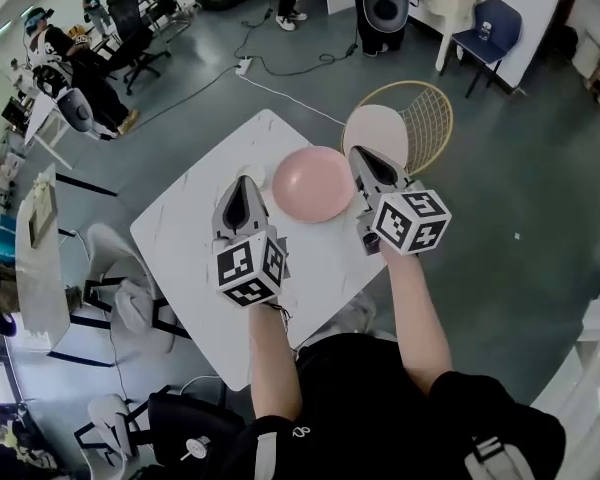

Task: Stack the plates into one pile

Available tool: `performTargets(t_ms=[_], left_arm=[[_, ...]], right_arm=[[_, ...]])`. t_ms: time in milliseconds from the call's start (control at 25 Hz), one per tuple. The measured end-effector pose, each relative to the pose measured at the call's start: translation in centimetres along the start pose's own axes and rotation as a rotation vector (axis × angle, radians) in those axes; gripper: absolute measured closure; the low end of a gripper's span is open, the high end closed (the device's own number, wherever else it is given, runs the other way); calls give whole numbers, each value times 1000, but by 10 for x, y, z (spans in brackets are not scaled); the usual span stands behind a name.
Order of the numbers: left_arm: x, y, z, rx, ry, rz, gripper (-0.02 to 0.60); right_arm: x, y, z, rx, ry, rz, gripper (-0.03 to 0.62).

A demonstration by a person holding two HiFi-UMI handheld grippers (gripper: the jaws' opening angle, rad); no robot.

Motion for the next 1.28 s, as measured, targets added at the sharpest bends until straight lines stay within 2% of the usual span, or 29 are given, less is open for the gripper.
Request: performTargets(t_ms=[200, 400, 680, 960, 1280], left_arm=[[-20, -33, -3, -22, 20, 36, 565], [-19, -59, -10, -36, 33, 22, 565], [-12, -70, -6, -18, 73, 10, 565], [-5, -75, 5, 9, 57, 3, 566], [2, -85, 8, 11, 43, -4, 565]], right_arm=[[-18, -22, -33, -56, -45, 66, 586], [-13, -32, -55, -98, -48, 69, 588], [-6, -47, -57, -90, -89, 58, 588], [-4, -71, -52, -48, -164, 17, 587], [-2, -82, -59, -48, -244, -2, 588]])
Point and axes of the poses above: the fingertips, and each gripper's own axes: y forward along the fingers, z to its right, x out of its underside, the point moved 7 cm from there along -y, backward along the fingers, and after that the axes turned 1 degree about -x, right-handed, at the moved point
